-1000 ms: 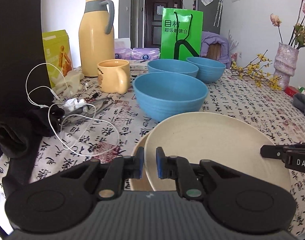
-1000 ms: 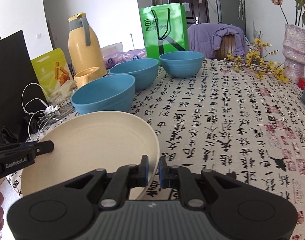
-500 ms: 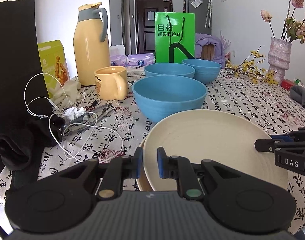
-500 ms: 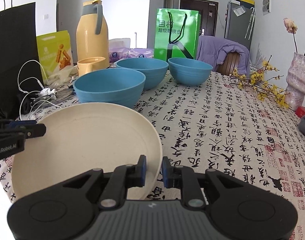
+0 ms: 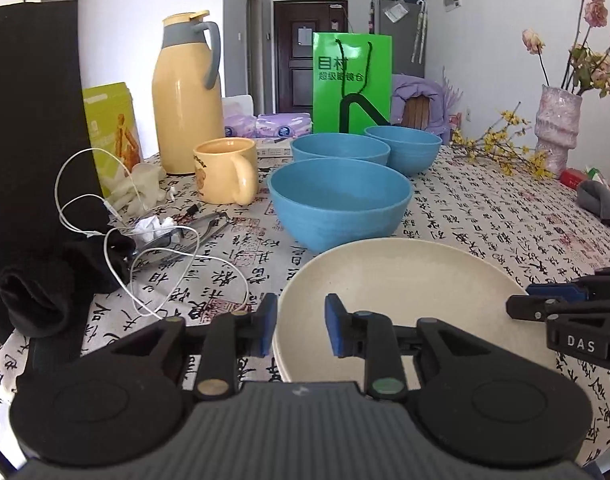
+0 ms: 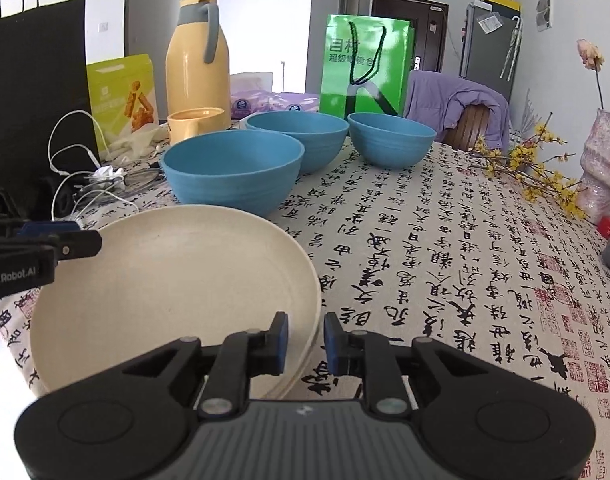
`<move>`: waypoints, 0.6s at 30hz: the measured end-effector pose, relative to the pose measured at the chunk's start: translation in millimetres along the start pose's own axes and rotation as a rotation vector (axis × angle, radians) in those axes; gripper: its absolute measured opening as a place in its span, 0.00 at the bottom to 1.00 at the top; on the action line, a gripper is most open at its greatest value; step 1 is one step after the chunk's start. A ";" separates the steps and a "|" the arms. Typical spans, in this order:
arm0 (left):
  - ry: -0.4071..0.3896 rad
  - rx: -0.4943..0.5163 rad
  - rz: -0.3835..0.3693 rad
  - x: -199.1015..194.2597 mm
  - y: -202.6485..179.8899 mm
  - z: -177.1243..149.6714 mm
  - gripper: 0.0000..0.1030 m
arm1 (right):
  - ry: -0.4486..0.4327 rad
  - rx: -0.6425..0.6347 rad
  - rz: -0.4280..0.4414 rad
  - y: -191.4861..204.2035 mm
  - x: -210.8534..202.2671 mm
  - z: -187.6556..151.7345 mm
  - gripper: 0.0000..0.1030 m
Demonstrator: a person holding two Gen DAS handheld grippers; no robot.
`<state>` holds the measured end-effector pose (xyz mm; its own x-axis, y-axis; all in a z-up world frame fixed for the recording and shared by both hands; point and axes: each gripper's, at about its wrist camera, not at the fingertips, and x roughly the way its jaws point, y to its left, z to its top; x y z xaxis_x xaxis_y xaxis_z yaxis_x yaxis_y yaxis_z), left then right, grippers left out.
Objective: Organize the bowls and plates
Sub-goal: 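Lower the plate onto the stack and open both grippers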
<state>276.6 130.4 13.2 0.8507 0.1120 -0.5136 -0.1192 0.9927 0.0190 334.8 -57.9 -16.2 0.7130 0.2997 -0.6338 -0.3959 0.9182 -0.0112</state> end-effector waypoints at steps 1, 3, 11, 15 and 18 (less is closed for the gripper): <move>-0.007 -0.016 0.010 -4.7 0.5 -0.6 0.41 | -0.009 0.007 -0.006 -1.5 -3.3 0.1 0.18; -0.028 -0.044 0.010 -16.2 0.7 -3.9 0.43 | -0.032 0.011 -0.012 -4.3 -13.2 -0.8 0.21; -0.114 -0.073 -0.057 -70.4 -17.9 -31.6 0.84 | -0.208 -0.029 0.036 -6.8 -66.7 -30.9 0.57; -0.188 -0.090 -0.019 -97.0 -24.8 -56.5 0.99 | -0.286 -0.050 -0.001 -3.6 -91.5 -54.0 0.86; -0.191 -0.112 0.007 -114.3 -26.9 -74.7 1.00 | -0.354 -0.060 -0.006 -2.5 -111.9 -76.0 0.90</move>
<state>144.4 87.5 7.4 0.9297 0.1362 -0.3422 -0.1728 0.9818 -0.0786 212.1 -113.4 -4.0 0.8677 0.3749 -0.3265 -0.4168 0.9066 -0.0667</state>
